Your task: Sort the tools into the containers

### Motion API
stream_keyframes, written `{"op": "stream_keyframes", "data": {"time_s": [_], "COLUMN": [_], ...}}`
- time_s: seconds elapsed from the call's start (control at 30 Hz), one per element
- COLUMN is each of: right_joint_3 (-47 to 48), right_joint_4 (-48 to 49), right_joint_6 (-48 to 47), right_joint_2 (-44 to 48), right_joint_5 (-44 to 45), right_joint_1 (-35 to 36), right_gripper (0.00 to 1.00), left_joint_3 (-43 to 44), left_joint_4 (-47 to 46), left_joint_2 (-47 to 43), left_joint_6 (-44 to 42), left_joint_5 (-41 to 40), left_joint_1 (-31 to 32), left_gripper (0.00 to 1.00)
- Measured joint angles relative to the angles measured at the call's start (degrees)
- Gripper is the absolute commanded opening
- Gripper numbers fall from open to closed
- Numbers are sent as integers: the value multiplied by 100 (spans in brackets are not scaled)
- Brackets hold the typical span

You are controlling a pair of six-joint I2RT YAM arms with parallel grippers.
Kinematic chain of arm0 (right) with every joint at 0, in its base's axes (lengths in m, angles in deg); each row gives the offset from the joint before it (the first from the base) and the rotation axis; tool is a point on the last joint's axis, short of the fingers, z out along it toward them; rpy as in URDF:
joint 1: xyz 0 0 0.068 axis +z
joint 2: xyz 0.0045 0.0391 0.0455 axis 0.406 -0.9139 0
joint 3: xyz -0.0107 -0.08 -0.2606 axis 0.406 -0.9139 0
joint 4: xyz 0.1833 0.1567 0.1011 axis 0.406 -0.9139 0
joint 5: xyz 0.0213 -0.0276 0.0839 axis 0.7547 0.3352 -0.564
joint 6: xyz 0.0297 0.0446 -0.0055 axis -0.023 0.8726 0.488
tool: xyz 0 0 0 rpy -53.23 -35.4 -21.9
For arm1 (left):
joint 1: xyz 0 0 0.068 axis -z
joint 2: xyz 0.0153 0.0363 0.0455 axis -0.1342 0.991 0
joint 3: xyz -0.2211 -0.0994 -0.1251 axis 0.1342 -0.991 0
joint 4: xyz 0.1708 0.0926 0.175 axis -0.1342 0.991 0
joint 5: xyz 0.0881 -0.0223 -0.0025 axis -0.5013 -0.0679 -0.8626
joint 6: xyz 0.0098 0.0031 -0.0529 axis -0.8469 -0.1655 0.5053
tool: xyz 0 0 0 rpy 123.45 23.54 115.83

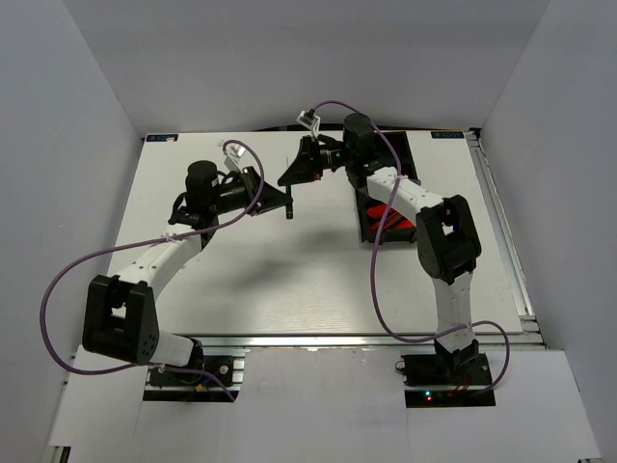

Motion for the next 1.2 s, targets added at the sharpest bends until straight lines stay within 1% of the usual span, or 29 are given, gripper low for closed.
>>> {"op": "stream_keyframes", "data": {"time_s": [0.03, 0.1, 0.13, 0.17, 0.23, 0.27, 0.33, 0.4, 0.43, 0.63, 0.73, 0.8, 0.9, 0.97, 1.03, 1.1, 1.2], "right_joint_3": [2, 4, 4, 11, 22, 22, 22, 22, 22, 44, 232, 553, 1259, 1779, 2245, 2376, 2365], "right_joint_4": [-4, -4, -22, -37, -42, -42, -22, 52, 70, 103, -271, -765, -1829, -2750, -3523, -3954, -4212], "right_joint_6": [7, 22, 96, 142, 258, 295, 323, 278, 264, -7, -426, -953, -2188, -3248, -4367, -5226, -6179], "right_joint_2": [0, 0, 0, 0, 0, 0, 0, 0, 0, 0, 0, -33, -168, -275, -380, -387, -407], "right_joint_5": [2, 37, 39, 44, 37, 35, 17, -7, -22, -138, -168, -170, 35, 481, 1167, 1950, 3095], "right_joint_1": [4, 4, 4, 4, 4, 4, 4, 4, 4, -48, -177, -326, -592, -769, -925, -1067, -1303], "right_gripper": [29, 16, 6, 2, 0, 0, 0, 0, 0, 0, 0, 0, 0, 0, 0, 0, 0], "left_joint_3": [0, 0, 0, 0, 0, 0, 0, 0, 7, 61, 157, 247, 339, 352, 356, 356, 354], "left_joint_4": [2, -37, -35, -42, -42, -44, -13, 44, 90, 404, 588, 745, 970, 1134, 1314, 1502, 1746], "left_joint_2": [0, -2, -15, -17, -17, -20, -20, -24, -37, -232, -354, -487, -754, -960, -1147, -1311, -1563], "left_joint_6": [0, -2, -35, -57, -118, -138, -155, -179, -203, -435, -669, -872, -1161, -1333, -1469, -1574, -1679], "left_joint_5": [0, 24, 11, 17, 15, 13, -28, -94, -133, -345, -463, -564, -748, -890, -1086, -1290, -1672], "left_joint_1": [15, 35, 46, 50, 59, 59, 59, 59, 59, 57, 57, 57, 52, 26, 11, -13, -26], "left_gripper": [3, 6, 9, 12, 20, 31, 46, 92, 98, 98, 98, 98, 98, 98, 98, 98, 98]}}
